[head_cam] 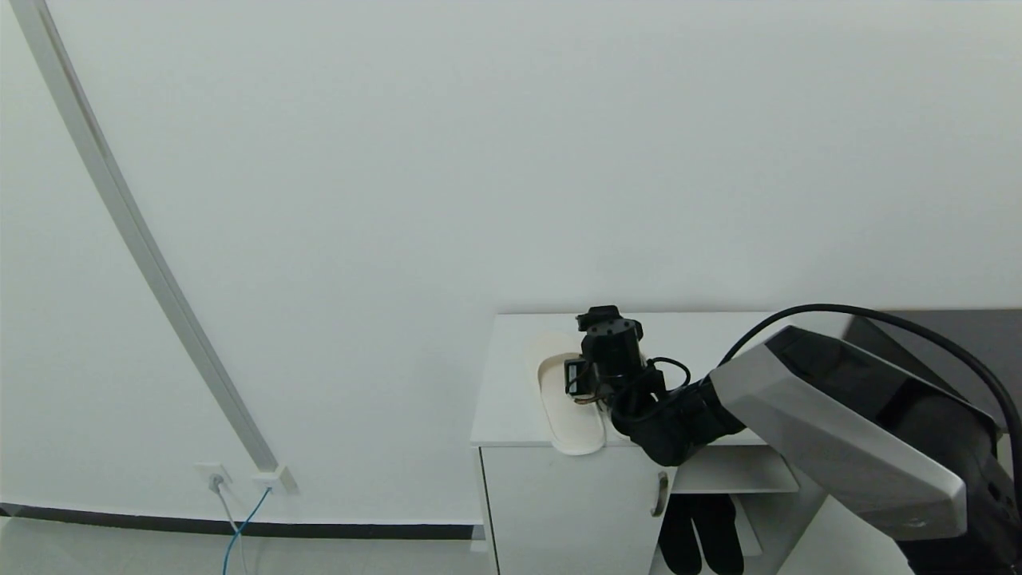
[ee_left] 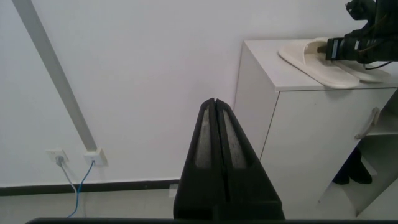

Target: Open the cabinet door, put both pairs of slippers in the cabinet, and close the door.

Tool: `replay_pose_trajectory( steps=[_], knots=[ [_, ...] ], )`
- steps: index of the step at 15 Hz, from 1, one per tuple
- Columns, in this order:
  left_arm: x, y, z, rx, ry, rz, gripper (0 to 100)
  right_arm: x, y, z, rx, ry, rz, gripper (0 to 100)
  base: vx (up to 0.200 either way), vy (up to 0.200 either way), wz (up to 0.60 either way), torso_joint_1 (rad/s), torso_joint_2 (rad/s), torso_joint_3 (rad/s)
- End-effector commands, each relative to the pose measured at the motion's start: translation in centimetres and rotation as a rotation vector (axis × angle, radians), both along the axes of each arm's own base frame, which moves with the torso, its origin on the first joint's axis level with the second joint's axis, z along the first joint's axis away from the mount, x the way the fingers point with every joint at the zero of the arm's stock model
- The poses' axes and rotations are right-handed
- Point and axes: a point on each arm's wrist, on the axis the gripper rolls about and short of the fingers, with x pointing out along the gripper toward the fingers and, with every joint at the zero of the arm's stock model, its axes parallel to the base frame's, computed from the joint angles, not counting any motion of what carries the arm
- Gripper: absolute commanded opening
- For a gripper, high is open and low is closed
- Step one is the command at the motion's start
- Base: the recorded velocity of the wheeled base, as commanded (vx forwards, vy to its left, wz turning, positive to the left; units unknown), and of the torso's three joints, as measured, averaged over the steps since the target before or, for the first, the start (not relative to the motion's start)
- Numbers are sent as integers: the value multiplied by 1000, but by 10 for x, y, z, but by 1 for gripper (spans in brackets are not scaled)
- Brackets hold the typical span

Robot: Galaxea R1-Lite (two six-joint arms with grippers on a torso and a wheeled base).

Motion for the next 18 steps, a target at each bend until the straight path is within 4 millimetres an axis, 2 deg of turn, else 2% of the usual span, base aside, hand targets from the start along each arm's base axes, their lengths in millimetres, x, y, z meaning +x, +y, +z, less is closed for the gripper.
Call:
replay_pose_trajectory(
  steps=[1, 3, 5, 10, 11, 13, 14, 15, 18],
  knots=[
    [0, 0, 0, 0, 0, 0, 0, -7, -1, 12, 5, -8, 6, 0, 0, 0, 0, 0, 0, 0],
    [0, 0, 0, 0, 0, 0, 0, -20, -4, 33, 17, -22, 17, 0, 0, 0, 0, 0, 0, 0],
    [0, 0, 0, 0, 0, 0, 0, -43, -12, 57, 22, -26, 41, 0, 0, 0, 0, 0, 0, 0],
    [0, 0, 0, 0, 1, 0, 0, -123, -44, 104, 48, -23, 170, 0, 0, 0, 0, 0, 0, 0],
    [0, 0, 0, 0, 0, 0, 0, -131, -48, 106, 49, -18, 189, 0, 0, 0, 0, 0, 0, 0],
    [0, 0, 0, 2, 0, 0, 0, -176, -70, 114, 48, 20, 342, 0, 0, 0, 0, 0, 0, 0],
    [0, 0, 0, 6, -2, -1, 0, -188, -76, 114, 47, 29, 374, 0, 0, 0, 0, 0, 0, 0],
    [0, 0, 0, 11, -2, -3, 0, -197, -79, 111, 40, 40, 397, 0, 0, 0, 0, 0, 0, 0],
    [0, 0, 0, 5, 0, -3, 0, -204, -83, 99, -59, 42, 454, 0, 0, 0, 0, 0, 0, 0]
  ],
)
